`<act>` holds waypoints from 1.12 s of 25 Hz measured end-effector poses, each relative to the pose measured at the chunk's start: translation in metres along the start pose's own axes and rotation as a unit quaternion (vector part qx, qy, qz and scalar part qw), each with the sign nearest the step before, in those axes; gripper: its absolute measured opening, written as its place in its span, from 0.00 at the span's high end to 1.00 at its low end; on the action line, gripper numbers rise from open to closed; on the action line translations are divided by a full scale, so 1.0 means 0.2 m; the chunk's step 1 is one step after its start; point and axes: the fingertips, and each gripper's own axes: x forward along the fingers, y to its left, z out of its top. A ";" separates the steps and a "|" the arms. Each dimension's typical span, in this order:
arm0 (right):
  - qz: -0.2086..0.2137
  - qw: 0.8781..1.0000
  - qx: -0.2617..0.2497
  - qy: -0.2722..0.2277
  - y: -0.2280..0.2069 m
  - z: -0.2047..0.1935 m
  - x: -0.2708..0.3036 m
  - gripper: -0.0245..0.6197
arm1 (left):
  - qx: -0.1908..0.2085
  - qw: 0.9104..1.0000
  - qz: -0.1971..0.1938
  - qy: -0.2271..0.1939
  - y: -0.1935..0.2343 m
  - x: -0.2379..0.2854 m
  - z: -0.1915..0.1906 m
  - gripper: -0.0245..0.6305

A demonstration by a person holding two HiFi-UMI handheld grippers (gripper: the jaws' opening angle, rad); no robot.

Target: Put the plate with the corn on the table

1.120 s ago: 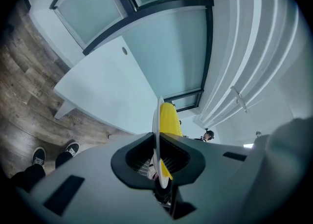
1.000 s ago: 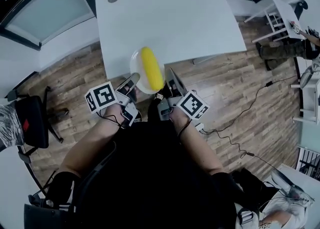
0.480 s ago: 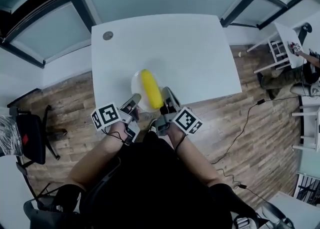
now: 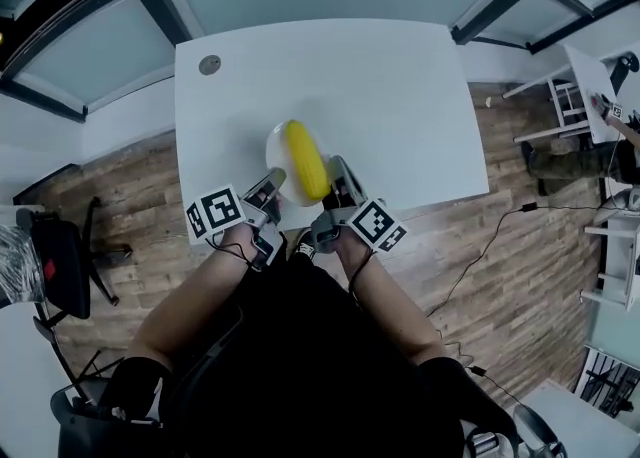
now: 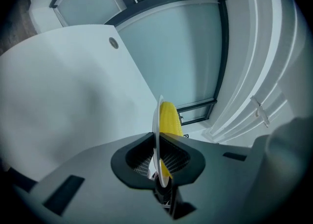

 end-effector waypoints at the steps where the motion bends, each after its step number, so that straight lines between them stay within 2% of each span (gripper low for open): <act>1: -0.006 1.000 0.001 0.001 -0.03 0.00 0.02 0.96 | 0.000 1.000 0.004 0.004 0.02 0.02 0.01 0.93; 5: -0.033 0.999 0.003 0.002 -0.16 -0.02 0.11 0.96 | 0.003 1.000 0.014 0.017 0.14 0.14 0.06 0.93; 10: -0.082 0.997 0.001 -0.006 -0.37 -0.04 0.16 0.96 | -0.021 0.999 0.019 0.028 0.34 0.29 0.08 0.93; 13: -0.099 0.995 -0.016 0.007 -0.44 -0.07 0.15 0.96 | -0.012 0.999 0.019 0.039 0.43 0.36 0.12 0.93; 17: -0.112 0.993 -0.021 0.011 -0.49 -0.08 0.12 0.96 | 0.000 0.999 0.012 0.051 0.52 0.43 0.17 0.93; 21: -0.113 0.993 -0.016 0.008 -0.49 -0.06 0.10 0.96 | -0.010 0.998 -0.001 0.064 0.52 0.47 0.17 0.93; 24: -0.109 0.994 -0.015 0.011 -0.47 -0.05 0.11 0.96 | -0.009 0.997 0.006 0.081 0.51 0.51 0.15 0.93; 28: -0.107 0.994 -0.016 0.011 -0.46 -0.04 0.11 0.96 | -0.035 0.994 0.001 0.100 0.51 0.49 0.11 0.93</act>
